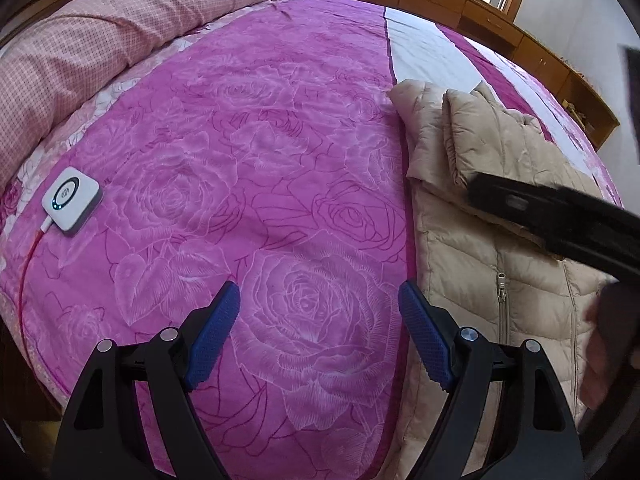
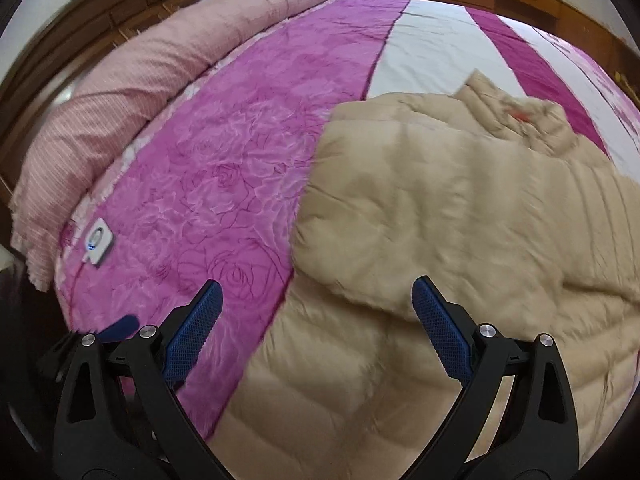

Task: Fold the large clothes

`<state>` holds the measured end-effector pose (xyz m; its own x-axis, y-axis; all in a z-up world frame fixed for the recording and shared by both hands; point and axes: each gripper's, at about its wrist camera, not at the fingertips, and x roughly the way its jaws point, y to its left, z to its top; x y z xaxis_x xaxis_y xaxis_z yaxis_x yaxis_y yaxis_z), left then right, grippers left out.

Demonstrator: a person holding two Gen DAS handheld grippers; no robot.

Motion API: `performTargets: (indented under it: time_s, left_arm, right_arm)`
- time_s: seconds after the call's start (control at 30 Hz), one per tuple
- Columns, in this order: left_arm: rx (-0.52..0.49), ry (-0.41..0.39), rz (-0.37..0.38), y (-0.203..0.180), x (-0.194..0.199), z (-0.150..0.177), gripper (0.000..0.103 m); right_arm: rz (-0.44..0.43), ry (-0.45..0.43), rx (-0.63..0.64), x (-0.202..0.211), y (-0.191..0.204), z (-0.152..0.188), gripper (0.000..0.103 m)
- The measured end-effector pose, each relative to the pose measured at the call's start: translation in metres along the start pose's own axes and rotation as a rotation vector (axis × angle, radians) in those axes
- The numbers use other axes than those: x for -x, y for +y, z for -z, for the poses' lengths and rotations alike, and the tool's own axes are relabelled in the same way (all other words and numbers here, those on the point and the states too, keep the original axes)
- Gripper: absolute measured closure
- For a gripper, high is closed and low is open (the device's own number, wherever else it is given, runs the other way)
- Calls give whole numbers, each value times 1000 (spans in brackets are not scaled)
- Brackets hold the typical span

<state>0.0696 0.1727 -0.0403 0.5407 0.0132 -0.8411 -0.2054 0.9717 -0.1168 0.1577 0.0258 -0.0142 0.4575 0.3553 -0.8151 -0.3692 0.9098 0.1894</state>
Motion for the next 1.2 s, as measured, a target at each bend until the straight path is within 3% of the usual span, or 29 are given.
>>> performTargets:
  time_s: [0.1,0.3,0.37,0.43,0.47,0.53,0.6,0.8,1.0,1.2]
  left_arm:
    - [3,-1,-3,-2,-2,2,24]
    - [-2,-3,20,-7,-4,3,24]
    - [-6,-9,6,-8,-3,1,24]
    - [21,-10,4,-5,-2,-2,24]
    - [42,-8,13,-4,-1,-4,24]
    - [47,-13,24,-5,2,-6,24]
    - [31,-21,18,-11,4,-8,24]
    - [3,-36,40,-30,11,-15,24]
    - [-53,-67,59,-57,21,-23,24]
    - [-97,-98,81,-84,27,-32,24]
  right_arm:
    - [72,29,32,-18,2,-3,10]
    - [82,46,29,-38,-9,1,15]
    - [92,57,8,-44,-13,1,26]
    - [129,58,4,-46,-17,1,47]
    - [133,48,-6,-43,-21,1,51]
    - [140,29,-9,-33,-24,2,76]
    - [124,-6,20,-15,-24,3,82]
    - [59,-100,-38,38,-48,2,85]
    - [63,-183,-72,87,-78,1,86]
    - [91,-246,-158,133,-133,9,86]
